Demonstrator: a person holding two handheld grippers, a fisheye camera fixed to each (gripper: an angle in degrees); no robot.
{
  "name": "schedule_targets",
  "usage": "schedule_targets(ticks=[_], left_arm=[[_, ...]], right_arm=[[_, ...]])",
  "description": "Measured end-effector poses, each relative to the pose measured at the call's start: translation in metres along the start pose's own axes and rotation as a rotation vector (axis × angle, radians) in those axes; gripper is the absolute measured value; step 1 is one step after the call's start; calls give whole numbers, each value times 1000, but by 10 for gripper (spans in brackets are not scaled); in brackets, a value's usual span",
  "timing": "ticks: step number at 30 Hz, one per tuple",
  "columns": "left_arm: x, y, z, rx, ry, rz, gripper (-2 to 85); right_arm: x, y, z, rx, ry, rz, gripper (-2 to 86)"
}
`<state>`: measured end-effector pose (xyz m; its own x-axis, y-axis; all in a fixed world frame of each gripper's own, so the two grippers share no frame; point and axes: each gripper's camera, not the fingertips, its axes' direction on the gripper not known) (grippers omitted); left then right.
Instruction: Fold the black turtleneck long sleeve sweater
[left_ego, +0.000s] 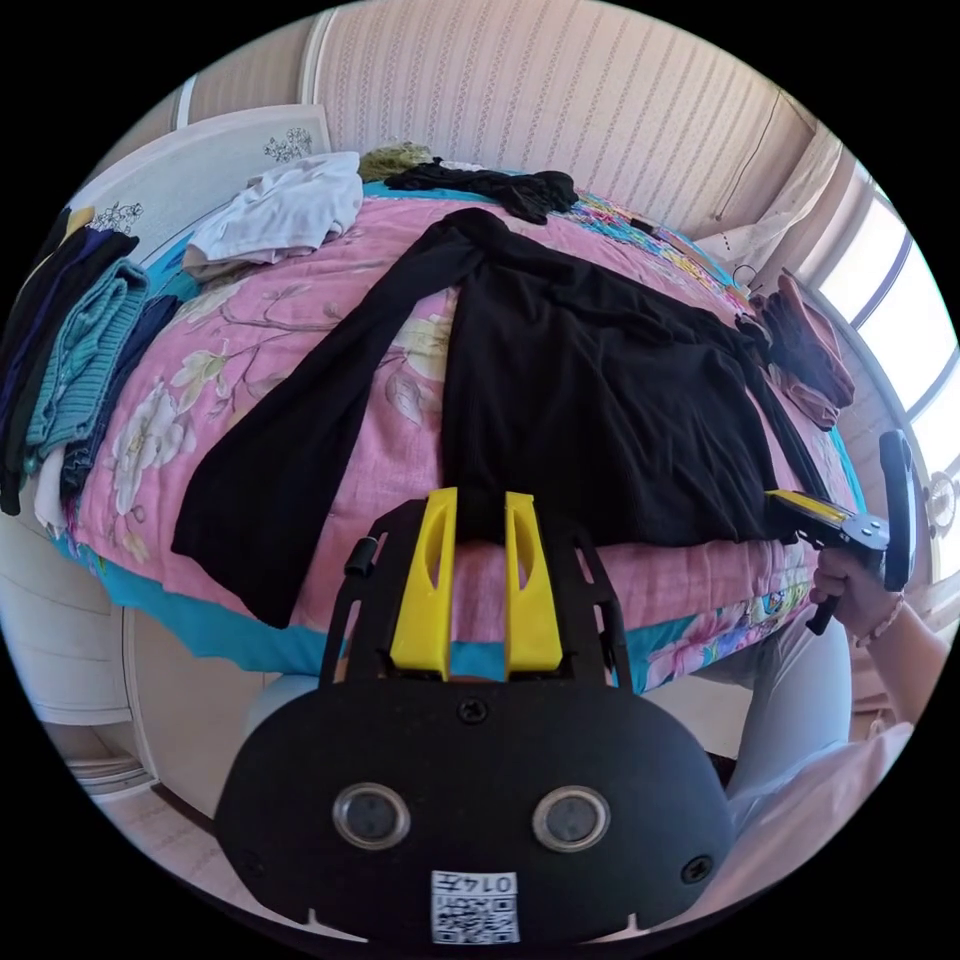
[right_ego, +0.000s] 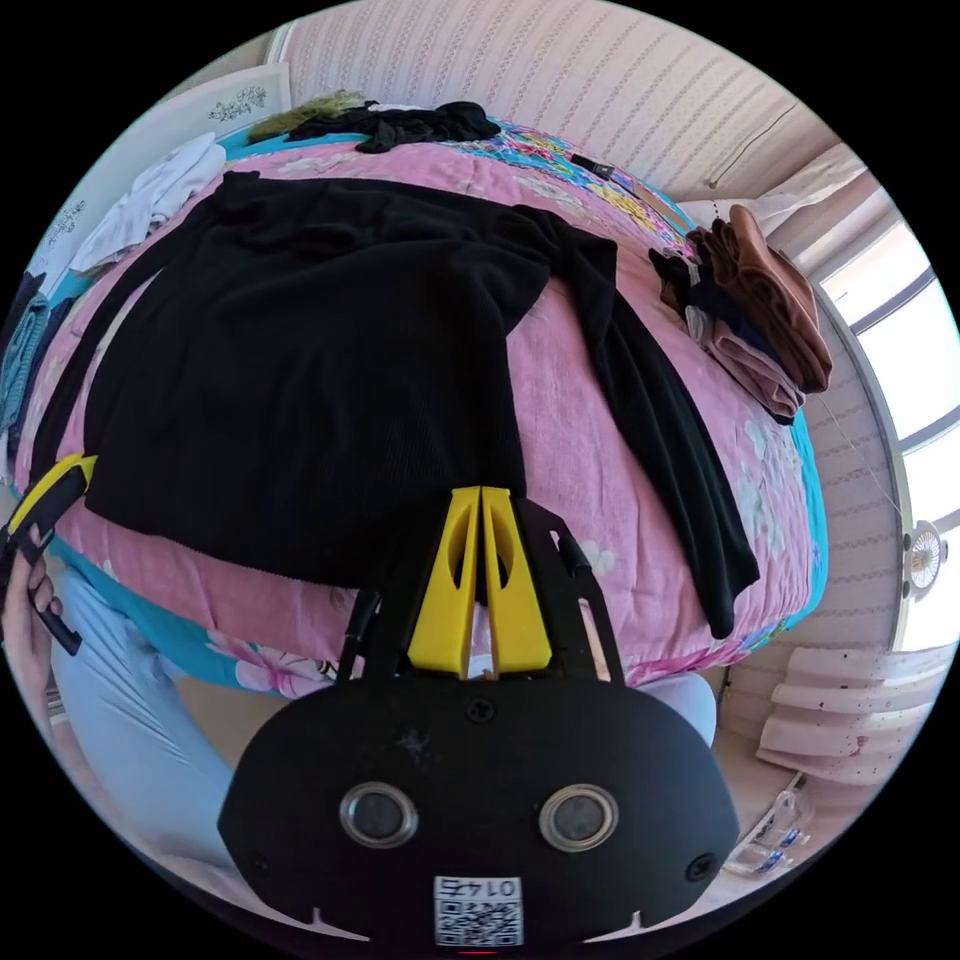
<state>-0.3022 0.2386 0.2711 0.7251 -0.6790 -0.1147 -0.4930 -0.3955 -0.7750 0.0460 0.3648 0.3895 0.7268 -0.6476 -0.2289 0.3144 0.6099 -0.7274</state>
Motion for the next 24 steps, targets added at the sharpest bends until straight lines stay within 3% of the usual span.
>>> schedule_targets(ticks=[4,10,24], left_arm=[[-1,-2,-1,-7,11,6,79],[-2,-5,-2,-16,22,7,78],[-6,-22,-14,-45,29,31,72]], right_arm=[[21,8,0,32,-71,-45,-10],[30,14,0,49,-20,-104,-10],[88,13,-6,16,-109,-59,14]])
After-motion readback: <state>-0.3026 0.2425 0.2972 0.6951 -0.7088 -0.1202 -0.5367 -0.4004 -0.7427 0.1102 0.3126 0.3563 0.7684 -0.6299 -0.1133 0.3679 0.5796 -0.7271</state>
